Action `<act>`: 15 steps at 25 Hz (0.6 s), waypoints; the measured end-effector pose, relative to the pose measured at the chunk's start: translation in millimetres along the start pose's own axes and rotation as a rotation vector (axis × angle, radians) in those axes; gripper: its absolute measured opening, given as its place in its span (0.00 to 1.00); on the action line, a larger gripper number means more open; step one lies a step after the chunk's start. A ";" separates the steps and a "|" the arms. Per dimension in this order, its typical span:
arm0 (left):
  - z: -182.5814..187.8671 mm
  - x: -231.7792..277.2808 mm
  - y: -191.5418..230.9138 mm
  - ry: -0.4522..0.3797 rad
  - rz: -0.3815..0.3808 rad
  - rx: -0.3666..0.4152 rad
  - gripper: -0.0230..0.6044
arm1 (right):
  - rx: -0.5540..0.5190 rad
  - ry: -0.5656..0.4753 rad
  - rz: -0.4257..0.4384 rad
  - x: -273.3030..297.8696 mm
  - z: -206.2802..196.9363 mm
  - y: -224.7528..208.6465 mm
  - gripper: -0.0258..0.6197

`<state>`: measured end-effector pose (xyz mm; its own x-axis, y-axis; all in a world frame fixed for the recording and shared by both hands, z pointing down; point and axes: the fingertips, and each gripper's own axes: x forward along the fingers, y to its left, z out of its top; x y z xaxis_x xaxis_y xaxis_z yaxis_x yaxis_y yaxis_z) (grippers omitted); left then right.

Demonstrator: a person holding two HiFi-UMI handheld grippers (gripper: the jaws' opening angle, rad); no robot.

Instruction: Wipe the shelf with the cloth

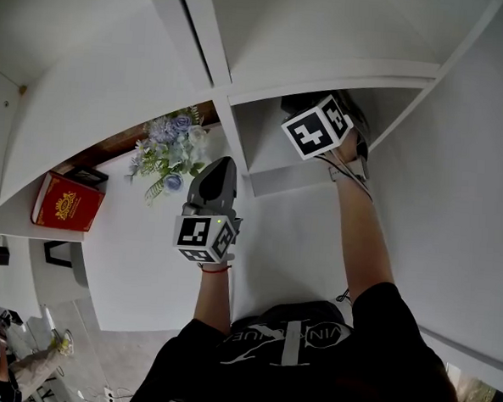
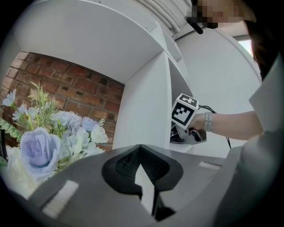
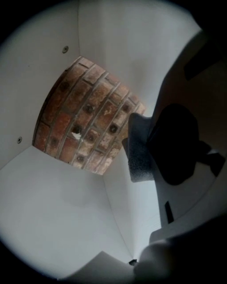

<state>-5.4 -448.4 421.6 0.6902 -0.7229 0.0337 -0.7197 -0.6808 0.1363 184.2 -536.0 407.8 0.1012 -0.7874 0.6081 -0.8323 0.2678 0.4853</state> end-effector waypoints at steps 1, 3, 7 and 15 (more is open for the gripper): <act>0.2 -0.6 -1.4 -0.001 -0.003 0.000 0.05 | 0.018 0.004 -0.018 -1.4 -2.7 -3.0 0.05; 0.4 -2.6 -3.7 -0.003 -0.008 -0.003 0.05 | 0.065 0.013 -0.058 -4.6 -8.8 -8.9 0.05; 1.5 -7.5 -6.6 -0.011 -0.008 -0.009 0.05 | 0.114 0.065 -0.131 -11.1 -22.9 -16.8 0.05; 8.4 -22.8 -15.6 -0.034 0.027 -0.010 0.05 | 0.108 0.099 -0.095 -31.6 -41.3 -14.2 0.05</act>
<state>-10.5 -422.3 410.4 0.6674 -0.7447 0.0041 -0.7372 -0.6598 0.1457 215.3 -492.0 407.7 0.2305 -0.7466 0.6241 -0.8695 0.1299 0.4765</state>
